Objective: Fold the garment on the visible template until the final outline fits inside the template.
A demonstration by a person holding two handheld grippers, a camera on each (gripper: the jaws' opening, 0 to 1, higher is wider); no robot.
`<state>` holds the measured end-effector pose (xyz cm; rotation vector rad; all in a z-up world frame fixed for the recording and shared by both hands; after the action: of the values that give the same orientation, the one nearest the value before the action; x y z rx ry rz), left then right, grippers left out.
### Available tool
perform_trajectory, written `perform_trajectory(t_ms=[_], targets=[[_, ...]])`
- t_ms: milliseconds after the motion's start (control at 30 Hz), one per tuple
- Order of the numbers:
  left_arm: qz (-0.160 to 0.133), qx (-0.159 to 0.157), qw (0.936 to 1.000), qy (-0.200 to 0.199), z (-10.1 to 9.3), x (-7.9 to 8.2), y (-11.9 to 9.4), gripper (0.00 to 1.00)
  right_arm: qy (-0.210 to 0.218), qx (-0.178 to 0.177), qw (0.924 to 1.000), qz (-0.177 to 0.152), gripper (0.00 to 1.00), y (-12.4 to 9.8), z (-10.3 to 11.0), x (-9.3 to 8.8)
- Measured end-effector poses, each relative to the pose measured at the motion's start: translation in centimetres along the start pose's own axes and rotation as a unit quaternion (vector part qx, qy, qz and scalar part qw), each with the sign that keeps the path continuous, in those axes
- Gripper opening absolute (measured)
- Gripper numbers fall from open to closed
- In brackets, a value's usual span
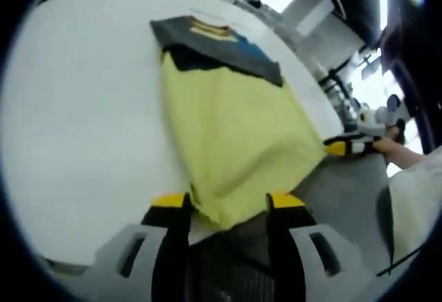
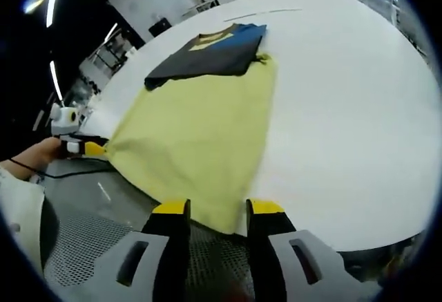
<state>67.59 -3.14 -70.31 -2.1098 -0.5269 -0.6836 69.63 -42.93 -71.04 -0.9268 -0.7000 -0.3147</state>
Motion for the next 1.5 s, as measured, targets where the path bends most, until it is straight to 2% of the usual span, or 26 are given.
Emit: perform_trajectory(t_ms=[133,333,500,600,767,1000,1233,1500], targets=[[0.016,-0.003,0.9997,-0.020,-0.4,-0.4,-0.1,0.28,0.013,-0.005,0.9998,0.015,0.13,0.3,-0.3,-0.1],[0.018,0.001,0.9996,-0.020,-0.3,-0.5,-0.1,0.17,0.017,-0.002,0.9997,0.019,0.05,0.3,-0.3,-0.2],[0.018,0.006,0.9995,-0.024,-0.3,-0.4,0.0,0.15,0.019,-0.003,0.9995,0.023,0.04,0.4,-0.2,-0.1],[0.014,0.007,0.9997,-0.018,-0.3,-0.3,-0.1,0.06,0.022,-0.004,0.9995,0.022,0.04,0.4,-0.2,-0.1],[0.015,0.010,0.9993,-0.033,-0.4,0.0,-0.3,0.02,0.035,-0.002,0.9992,0.017,0.04,0.2,-0.2,0.1],[0.010,0.002,0.9994,-0.034,-1.0,0.3,-0.9,0.01,0.058,0.007,0.9983,0.006,0.03,-0.7,0.0,0.5],[-0.001,0.004,0.9996,-0.026,-1.2,0.6,-2.3,0.01,0.066,0.015,0.9977,-0.003,0.03,-1.9,0.2,1.0],[0.002,-0.002,0.9997,-0.026,-1.9,0.5,-3.3,0.01,0.062,0.026,0.9977,-0.002,0.03,-2.9,0.9,1.5]])
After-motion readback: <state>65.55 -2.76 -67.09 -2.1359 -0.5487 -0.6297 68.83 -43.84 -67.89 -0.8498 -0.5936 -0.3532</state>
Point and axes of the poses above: the point that each gripper's makers call its tool centre point, and the gripper's own axes: y roughly forward along the fingers, z roughly to its left, x roughly out of its top, the point moved 9 cm from there along -y, roughly backward along the fingers, and after that the axes turned 14 degrees about -z, right-handed, at the moved point
